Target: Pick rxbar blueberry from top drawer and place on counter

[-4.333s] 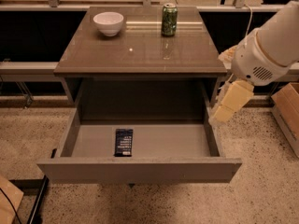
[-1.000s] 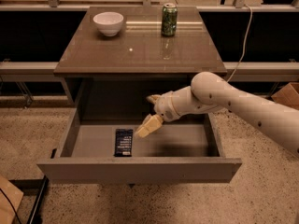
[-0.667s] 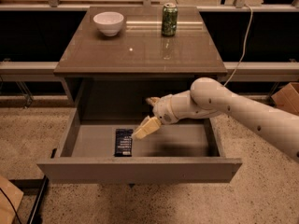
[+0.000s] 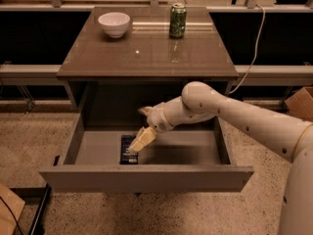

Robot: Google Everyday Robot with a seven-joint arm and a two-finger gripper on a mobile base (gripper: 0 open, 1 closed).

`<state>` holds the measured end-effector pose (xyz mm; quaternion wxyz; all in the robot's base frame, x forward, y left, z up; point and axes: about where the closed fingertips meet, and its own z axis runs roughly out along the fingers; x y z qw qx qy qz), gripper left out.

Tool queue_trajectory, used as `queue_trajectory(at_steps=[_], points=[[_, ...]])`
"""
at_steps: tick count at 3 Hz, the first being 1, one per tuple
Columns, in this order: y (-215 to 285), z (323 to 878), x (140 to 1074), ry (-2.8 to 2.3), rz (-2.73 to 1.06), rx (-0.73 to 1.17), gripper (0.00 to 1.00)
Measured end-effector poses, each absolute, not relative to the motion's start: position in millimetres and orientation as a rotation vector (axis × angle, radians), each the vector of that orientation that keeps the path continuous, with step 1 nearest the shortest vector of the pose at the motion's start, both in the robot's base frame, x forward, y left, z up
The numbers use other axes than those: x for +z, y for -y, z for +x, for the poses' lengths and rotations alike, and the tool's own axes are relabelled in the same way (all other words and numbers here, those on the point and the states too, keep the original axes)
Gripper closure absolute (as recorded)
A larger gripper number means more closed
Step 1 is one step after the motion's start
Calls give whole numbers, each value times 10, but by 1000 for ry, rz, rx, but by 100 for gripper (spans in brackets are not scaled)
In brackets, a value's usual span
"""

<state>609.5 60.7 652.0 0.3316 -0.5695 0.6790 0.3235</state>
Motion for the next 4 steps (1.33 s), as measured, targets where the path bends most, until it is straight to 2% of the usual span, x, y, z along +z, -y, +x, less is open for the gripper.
queue_trajectory(at_steps=[3, 4], points=[[-987, 5814, 5956, -1790, -1711, 732, 0], [-1004, 5759, 5814, -1824, -1707, 658, 19]])
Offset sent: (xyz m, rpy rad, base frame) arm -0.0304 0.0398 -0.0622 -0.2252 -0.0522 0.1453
